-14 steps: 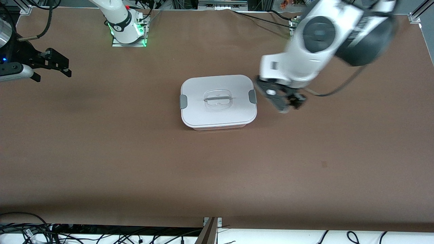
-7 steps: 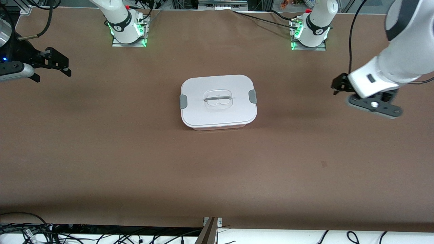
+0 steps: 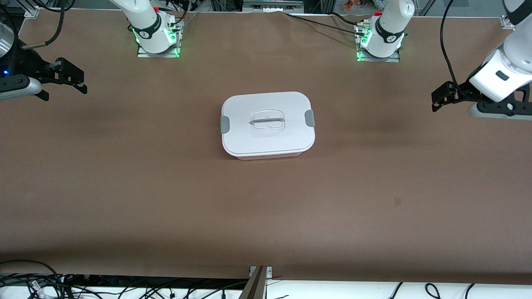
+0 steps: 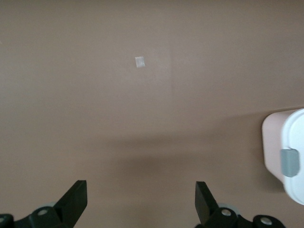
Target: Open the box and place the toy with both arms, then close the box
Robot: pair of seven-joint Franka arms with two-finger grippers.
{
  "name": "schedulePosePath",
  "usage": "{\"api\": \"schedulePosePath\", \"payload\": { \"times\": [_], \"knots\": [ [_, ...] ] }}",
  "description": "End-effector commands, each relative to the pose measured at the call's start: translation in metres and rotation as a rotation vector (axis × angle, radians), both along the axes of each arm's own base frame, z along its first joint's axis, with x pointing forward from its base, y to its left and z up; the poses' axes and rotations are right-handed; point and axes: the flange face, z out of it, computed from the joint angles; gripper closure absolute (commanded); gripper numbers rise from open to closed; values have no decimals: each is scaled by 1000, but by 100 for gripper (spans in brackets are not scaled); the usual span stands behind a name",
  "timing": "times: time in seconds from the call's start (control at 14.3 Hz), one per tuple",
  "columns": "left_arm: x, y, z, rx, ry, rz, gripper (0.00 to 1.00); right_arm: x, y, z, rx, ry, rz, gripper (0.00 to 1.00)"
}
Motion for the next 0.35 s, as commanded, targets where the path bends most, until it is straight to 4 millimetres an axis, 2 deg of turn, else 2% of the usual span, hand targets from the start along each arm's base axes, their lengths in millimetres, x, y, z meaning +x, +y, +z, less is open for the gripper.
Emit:
{"api": "schedulePosePath", "payload": {
  "times": [0.0,0.28],
  "knots": [
    [-2,5,-5,-33,-12,20,0,-2,-1,7,-13,-3,14,0],
    [-4,-2,-7,-10,-1,-12,0,-2,-1,7,-13,-1,11,0]
  ]
}}
